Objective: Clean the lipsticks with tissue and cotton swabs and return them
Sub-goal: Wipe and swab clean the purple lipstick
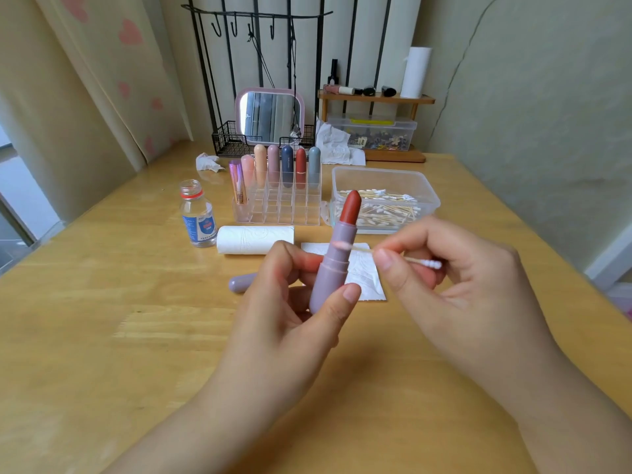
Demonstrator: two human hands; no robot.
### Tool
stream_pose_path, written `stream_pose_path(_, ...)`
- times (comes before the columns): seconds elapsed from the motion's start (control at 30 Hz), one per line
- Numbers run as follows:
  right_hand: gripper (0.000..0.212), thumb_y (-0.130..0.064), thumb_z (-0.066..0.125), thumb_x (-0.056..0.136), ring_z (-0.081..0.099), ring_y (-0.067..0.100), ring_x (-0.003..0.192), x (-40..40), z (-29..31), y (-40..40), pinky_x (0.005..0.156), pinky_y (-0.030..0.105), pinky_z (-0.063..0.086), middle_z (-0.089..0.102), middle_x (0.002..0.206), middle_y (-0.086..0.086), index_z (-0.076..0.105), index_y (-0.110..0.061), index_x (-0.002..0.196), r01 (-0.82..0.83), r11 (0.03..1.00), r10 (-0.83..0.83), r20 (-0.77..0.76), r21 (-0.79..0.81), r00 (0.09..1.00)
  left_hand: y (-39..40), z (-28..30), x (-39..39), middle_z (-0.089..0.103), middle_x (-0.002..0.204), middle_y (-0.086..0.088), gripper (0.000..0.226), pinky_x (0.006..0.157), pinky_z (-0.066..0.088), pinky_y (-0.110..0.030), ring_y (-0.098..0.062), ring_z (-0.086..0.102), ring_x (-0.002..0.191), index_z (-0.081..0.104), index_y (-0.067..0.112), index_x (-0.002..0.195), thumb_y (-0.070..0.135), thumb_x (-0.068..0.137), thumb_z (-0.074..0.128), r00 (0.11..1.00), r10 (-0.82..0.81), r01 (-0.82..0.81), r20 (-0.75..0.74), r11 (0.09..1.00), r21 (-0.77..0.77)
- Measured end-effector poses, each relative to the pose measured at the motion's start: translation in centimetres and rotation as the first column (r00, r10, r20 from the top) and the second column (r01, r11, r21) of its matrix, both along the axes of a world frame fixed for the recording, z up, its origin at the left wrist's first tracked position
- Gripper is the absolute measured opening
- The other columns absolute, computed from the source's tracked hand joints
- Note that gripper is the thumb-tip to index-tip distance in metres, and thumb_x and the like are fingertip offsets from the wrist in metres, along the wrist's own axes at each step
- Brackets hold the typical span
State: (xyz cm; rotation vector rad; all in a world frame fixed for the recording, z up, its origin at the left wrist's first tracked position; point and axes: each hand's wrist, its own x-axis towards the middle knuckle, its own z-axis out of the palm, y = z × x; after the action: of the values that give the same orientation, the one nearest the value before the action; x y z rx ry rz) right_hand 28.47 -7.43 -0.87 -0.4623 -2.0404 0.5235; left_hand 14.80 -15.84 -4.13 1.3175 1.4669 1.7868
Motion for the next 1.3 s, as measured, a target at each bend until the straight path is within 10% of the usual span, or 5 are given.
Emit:
stream_pose_path(0.3, 0.012, -0.029, 0.058, 0.084, 0.039, 0.006, 0.052, 0.14, -0.27, 0.14, 0.055, 0.008, 0.032, 0.041, 0.057, -0.007, 0.060, -0.023, 0.073, -0.054, 0.996, 0.054, 0.010, -0.070, 0.998, 0.35, 0.07, -0.24, 0.061, 0.074, -0.001, 0.029, 0.049, 0.044, -0.022, -0.015, 0.055, 0.050, 0.052, 0.003, 0.096, 0.023, 0.080, 0.066, 0.959, -0.221, 0.214, 0.179, 0.975, 0.058)
stream_pose_path(1.3, 0.010, -0.017, 0.064, 0.082, 0.042, 0.002, 0.050, -0.54, -0.43, -0.08, 0.055, 0.002, 0.032, 0.044, 0.056, -0.014, 0.061, -0.020, 0.073, -0.003, 0.997, 0.001, -0.023, -0.078, 1.000, 0.60, -0.78, -0.18, 0.045, 0.069, 0.004, 0.025, 0.069, 0.044, -0.024, -0.013, 0.046, 0.065, 0.047, 0.014, 0.103, 0.029, 0.084, 0.052, 0.905, -0.289, 0.293, 0.312, 0.955, 0.034)
